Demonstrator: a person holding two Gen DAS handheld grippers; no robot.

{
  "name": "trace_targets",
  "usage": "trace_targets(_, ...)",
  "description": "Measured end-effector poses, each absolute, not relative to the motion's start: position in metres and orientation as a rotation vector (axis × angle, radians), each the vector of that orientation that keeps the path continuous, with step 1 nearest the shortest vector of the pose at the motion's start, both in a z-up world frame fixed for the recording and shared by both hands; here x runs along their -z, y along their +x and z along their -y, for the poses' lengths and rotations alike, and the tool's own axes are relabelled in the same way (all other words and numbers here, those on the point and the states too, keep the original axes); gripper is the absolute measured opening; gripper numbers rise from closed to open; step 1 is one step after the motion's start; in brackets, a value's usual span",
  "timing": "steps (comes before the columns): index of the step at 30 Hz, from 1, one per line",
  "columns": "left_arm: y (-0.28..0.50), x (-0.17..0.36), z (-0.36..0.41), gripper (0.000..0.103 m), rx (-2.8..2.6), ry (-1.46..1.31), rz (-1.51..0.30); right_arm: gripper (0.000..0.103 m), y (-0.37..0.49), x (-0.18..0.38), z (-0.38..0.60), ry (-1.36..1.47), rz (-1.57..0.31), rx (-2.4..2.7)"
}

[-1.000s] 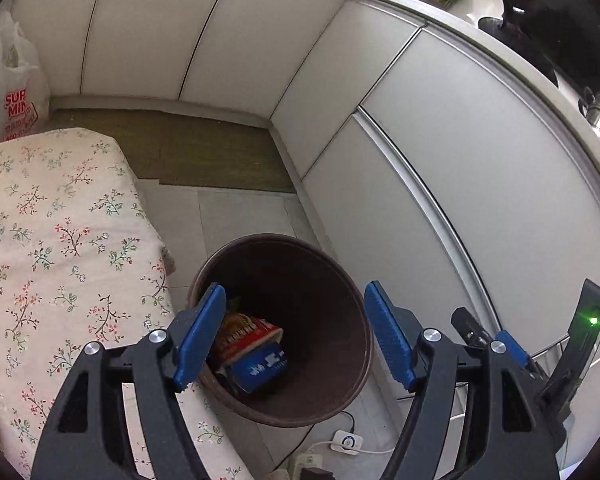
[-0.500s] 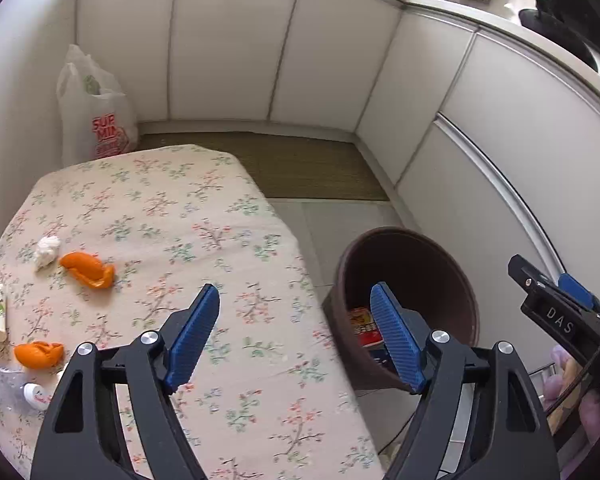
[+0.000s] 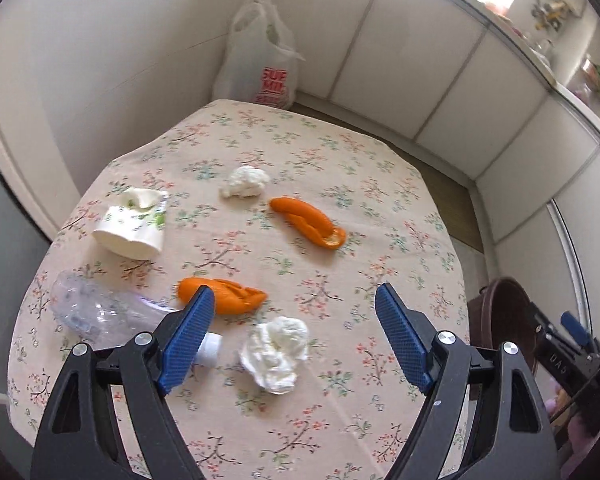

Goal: Collect trash
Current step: 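Move both tools back over the table, then grasp a white tissue with the right tool while the left grasps an orange peel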

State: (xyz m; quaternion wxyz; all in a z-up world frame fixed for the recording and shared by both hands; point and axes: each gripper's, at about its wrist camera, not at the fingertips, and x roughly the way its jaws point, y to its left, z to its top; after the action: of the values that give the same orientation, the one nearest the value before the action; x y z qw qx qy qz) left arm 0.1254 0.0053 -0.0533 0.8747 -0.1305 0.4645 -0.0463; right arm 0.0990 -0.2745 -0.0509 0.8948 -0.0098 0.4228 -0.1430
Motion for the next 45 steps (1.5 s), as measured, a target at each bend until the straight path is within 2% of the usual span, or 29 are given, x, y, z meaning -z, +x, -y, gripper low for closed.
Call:
trace_targets(7, 0.123, 0.052, -0.093, 0.08, 0.012, -0.423, -0.981, 0.096, 0.129, 0.095, 0.181, 0.028, -1.063, -0.01)
trace_targets(12, 0.123, 0.059, -0.119, 0.08, 0.02, -0.507, -1.01, 0.093, 0.137, 0.136, 0.129, 0.068, -1.213, -0.143)
trace_targets(15, 0.123, 0.058, -0.122, 0.08, 0.035, -0.504, -1.007, 0.083, 0.139, 0.151, 0.108, 0.094, -1.254, -0.196)
trace_targets(20, 0.121, 0.057, -0.123, 0.08, 0.052, -0.485, -1.008, 0.041, 0.141, 0.166, 0.083, 0.087, -1.296, -0.25)
trace_targets(26, 0.125, 0.066, -0.12, 0.08, 0.071, -0.466, -1.04, 0.021, 0.142, 0.171, 0.075, 0.074, -1.278, -0.264)
trace_targets(36, 0.154, 0.098, -0.076, 0.08, 0.164, -0.386, -1.213, 0.018, 0.139, 0.154, 0.104, 0.099, -1.214, -0.242)
trace_targets(45, 0.168, 0.134, 0.011, 0.08, 0.249, 0.297, -1.315, 0.018, 0.124, 0.141, 0.139, 0.103, -1.191, -0.214)
